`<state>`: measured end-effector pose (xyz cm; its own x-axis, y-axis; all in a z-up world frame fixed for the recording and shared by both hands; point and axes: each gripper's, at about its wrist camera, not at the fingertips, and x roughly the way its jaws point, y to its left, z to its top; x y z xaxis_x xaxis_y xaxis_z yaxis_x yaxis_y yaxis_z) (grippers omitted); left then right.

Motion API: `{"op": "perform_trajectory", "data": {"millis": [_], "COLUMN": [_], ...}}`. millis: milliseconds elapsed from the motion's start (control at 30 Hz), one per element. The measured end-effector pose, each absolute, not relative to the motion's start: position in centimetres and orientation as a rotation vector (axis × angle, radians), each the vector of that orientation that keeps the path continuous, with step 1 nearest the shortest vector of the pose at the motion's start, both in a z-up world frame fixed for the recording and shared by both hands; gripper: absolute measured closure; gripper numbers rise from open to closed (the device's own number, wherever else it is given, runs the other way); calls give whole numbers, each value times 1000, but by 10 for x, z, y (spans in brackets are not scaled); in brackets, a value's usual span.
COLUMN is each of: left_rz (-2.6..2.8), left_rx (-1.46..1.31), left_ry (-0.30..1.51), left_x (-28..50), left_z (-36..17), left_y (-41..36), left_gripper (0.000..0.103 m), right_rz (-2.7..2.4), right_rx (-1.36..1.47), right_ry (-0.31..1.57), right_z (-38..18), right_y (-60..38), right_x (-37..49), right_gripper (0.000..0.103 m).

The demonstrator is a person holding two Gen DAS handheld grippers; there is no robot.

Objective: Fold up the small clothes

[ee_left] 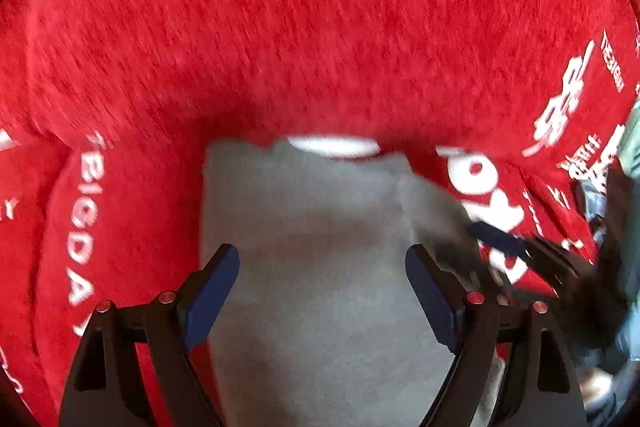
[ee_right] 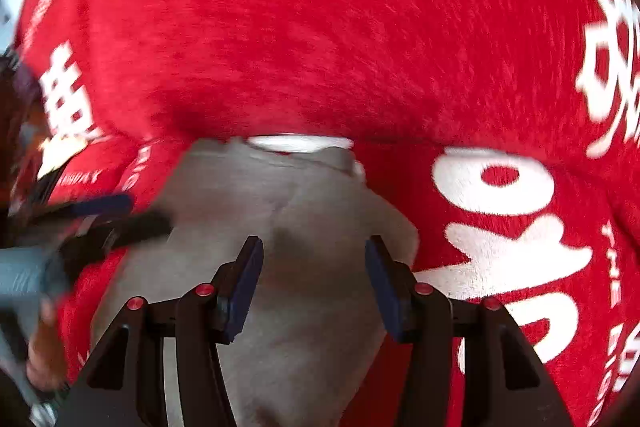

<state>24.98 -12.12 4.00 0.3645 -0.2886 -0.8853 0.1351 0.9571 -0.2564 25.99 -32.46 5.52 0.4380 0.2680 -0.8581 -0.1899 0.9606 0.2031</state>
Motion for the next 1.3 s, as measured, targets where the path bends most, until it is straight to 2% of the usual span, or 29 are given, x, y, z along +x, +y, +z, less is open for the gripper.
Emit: {"op": "perform_trajectory", "data": {"millis": [167, 233, 300, 433, 500, 533, 600, 733, 833, 867, 900, 933, 1000, 1067, 1300], "left_rz": [-121, -148, -169, -174, -207, -220, -224, -158, -98, -102, -90, -63, -73, -106, -117], "left_rx": [-84, -149, -211, -121, -70, -62, -57, -86, -76, -68, -70, -72, -81, -85, -8], "left_ry": [1348, 1328, 1329, 1183, 1160, 1164, 1164, 1178, 1221, 1246, 1255, 1242, 1209, 1177, 1106], "left_x": [271, 264, 257, 221, 206, 205, 206, 227, 246, 251, 252, 250, 242, 229, 180], "left_z": [-10, -12, -5, 34, 41, 40, 36, 20, 2, -5, -12, -13, -12, -9, 6], "left_y": [-111, -97, -83, -65, -67, -69, -85, -101, -111, -113, -113, -110, -107, -106, -121], "left_gripper": [16, 15, 15, 15, 15, 15, 15, 15, 15, 14, 4, 1, 4, 13, 13], "right_rz": [368, 369, 369, 404, 397, 375, 313, 221, 159, 146, 141, 130, 113, 126, 136], "right_rx": [-154, -334, -369, -325, -315, -309, -301, -202, -178, -174, -167, -145, -125, -109, -105], "right_ry": [1065, 1067, 1012, 1045, 1018, 995, 968, 1004, 1085, 1118, 1156, 1177, 1130, 1110, 1092], "right_z": [59, 46, 47, 65, 75, 80, 84, 81, 58, 50, 40, 30, 32, 33, 45], "right_y": [-294, -285, -293, -317, -322, -320, -312, -303, -289, -286, -283, -282, -283, -286, -294], "right_x": [220, 194, 171, 142, 140, 145, 163, 206, 244, 251, 255, 256, 247, 235, 185], "right_gripper": [47, 45, 45, 44, 37, 32, 29, 29, 29, 29, 29, 29, 29, 28, 28]}}
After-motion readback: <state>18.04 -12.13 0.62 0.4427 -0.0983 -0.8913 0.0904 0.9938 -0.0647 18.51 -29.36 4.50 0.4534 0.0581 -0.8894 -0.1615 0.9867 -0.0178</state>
